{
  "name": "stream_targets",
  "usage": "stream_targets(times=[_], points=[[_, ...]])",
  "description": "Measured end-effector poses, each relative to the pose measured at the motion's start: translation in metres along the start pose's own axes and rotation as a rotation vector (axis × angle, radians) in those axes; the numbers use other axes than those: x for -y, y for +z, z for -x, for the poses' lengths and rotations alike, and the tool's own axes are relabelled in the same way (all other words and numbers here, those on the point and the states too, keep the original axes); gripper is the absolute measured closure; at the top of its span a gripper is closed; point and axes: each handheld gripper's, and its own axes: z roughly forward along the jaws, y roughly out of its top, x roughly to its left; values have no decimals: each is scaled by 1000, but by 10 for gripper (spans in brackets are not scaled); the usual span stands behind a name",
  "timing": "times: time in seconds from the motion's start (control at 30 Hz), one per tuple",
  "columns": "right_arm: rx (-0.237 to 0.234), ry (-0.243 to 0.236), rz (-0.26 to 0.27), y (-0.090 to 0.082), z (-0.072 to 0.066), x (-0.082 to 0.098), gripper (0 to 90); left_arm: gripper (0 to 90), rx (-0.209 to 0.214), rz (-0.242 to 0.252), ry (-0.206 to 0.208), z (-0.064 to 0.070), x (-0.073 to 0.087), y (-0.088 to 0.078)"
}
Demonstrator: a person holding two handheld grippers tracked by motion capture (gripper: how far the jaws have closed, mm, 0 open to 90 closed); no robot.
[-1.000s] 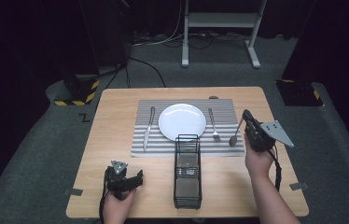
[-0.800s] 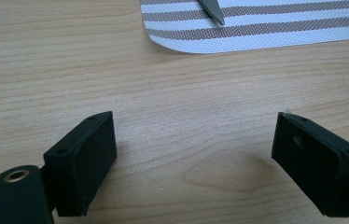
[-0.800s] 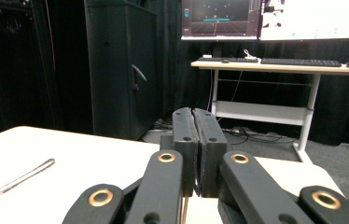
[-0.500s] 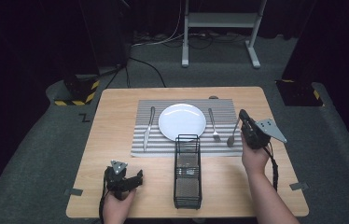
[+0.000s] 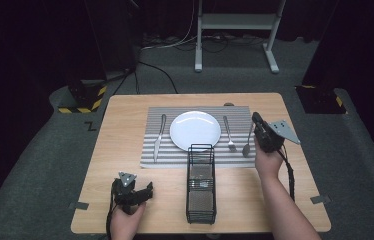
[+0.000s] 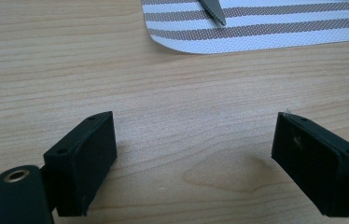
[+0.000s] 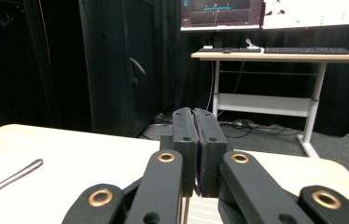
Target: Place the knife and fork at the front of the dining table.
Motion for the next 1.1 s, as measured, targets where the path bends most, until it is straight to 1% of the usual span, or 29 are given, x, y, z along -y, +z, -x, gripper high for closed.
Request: stream_targets(times=[0.07, 0.2, 0.3, 0.4, 0.53, 0.7, 0.87, 0.97, 1.1], points=[[-1, 15, -10, 8, 2, 0, 886, 137, -1, 0, 1, 0, 0, 0], [-6, 17, -27, 23, 4, 2, 886, 135, -2, 0, 0, 1, 0, 0], [-11, 6, -35, 32, 2, 3, 886, 135, -4, -1, 2, 1, 0, 0], [-14, 6, -44, 41, 2, 6, 885, 135, -5, -1, 2, 1, 0, 0], [-9, -4, -46, 51, 1, 10, 884, 136, -5, -2, 3, 1, 0, 0], [-6, -4, -53, 59, 1, 14, 884, 135, -4, -2, 3, 1, 0, 1], [-3, -9, -73, 67, -1, 15, 884, 133, -1, -2, 2, 1, 0, 1], [2, -7, -75, 69, -1, 18, 883, 133, 0, -2, 1, 1, 0, 1], [4, 0, -96, 71, 1, 22, 880, 131, 1, -2, 2, 1, 0, 1]])
